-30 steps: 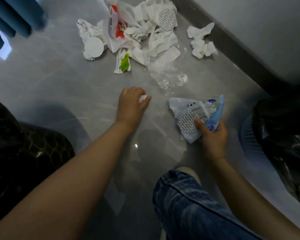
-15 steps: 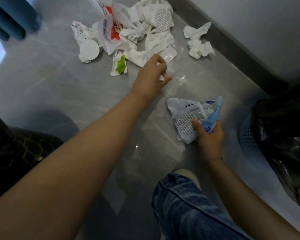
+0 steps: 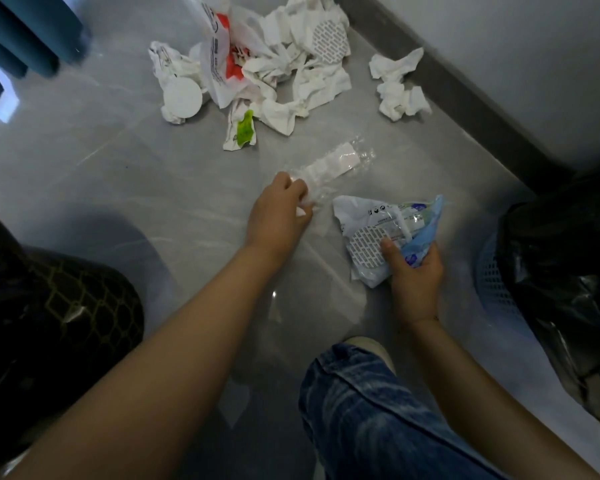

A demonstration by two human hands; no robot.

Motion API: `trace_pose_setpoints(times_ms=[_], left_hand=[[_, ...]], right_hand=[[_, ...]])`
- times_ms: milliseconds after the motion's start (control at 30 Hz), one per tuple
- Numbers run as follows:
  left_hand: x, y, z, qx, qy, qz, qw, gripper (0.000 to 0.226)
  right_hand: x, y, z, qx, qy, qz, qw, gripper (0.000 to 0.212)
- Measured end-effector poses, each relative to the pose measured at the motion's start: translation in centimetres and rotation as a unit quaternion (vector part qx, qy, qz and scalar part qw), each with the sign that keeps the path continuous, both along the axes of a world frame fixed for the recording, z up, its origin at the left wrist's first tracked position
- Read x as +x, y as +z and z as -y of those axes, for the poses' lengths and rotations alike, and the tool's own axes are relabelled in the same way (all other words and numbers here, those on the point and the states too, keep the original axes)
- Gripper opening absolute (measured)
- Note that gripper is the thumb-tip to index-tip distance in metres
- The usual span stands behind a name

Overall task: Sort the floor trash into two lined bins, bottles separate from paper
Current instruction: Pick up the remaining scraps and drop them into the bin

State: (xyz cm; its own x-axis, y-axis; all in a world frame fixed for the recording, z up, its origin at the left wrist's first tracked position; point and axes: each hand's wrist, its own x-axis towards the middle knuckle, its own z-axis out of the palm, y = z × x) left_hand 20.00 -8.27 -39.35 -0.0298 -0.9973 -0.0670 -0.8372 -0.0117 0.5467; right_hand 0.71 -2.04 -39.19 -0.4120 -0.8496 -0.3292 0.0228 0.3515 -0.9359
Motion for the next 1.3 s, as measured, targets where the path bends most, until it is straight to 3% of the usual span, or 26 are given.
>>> trace_pose_setpoints(times_ms=[267, 433, 533, 600, 867, 933, 1100, 1300], left_hand=[[2.9, 2.2, -4.1, -0.005, 0.082, -0.015, 0.996, 0.019], [2.7, 2.7, -4.0, 0.054, 0.131, 0.011, 0.990, 0.023], [2.7, 1.7, -3.9, 0.114, 0.116, -0.006, 0.987, 0.056], [2.7, 1.2, -3.9, 0.118, 0.102, 0.021, 0.988, 0.065], [2.7, 2.0, -5.4, 0.041, 0.134, 0.075, 0.987, 0.030], [3.2, 2.6, -5.9, 0.033, 0.165, 0.033, 0.985, 0.027], [3.8, 7.0, -7.9, 0.004, 0.235, -0.171, 0.957, 0.025], [5.1, 14.2, -10.9, -0.049, 0.335, -0.335, 0.880, 0.028]], right_hand=[[0.1, 0.1, 0.0, 0.011, -0.001, -0.005, 1.000, 0.044], [0.1, 0.4, 0.0, 0.015, 0.000, 0.003, 1.000, 0.042], [0.2, 0.6, 0.0, 0.015, 0.004, 0.007, 1.000, 0.040], [0.2, 0.7, 0.1, 0.016, 0.009, 0.007, 1.000, 0.041], [1.7, 2.6, -0.1, 0.015, 0.030, 0.055, 0.998, 0.044], [2.6, 3.6, -0.1, 0.008, 0.027, 0.076, 0.997, 0.042], [4.5, 7.5, 0.6, -0.025, 0.066, 0.079, 0.994, 0.040], [6.5, 15.6, 1.9, -0.093, 0.154, 0.095, 0.979, 0.040]])
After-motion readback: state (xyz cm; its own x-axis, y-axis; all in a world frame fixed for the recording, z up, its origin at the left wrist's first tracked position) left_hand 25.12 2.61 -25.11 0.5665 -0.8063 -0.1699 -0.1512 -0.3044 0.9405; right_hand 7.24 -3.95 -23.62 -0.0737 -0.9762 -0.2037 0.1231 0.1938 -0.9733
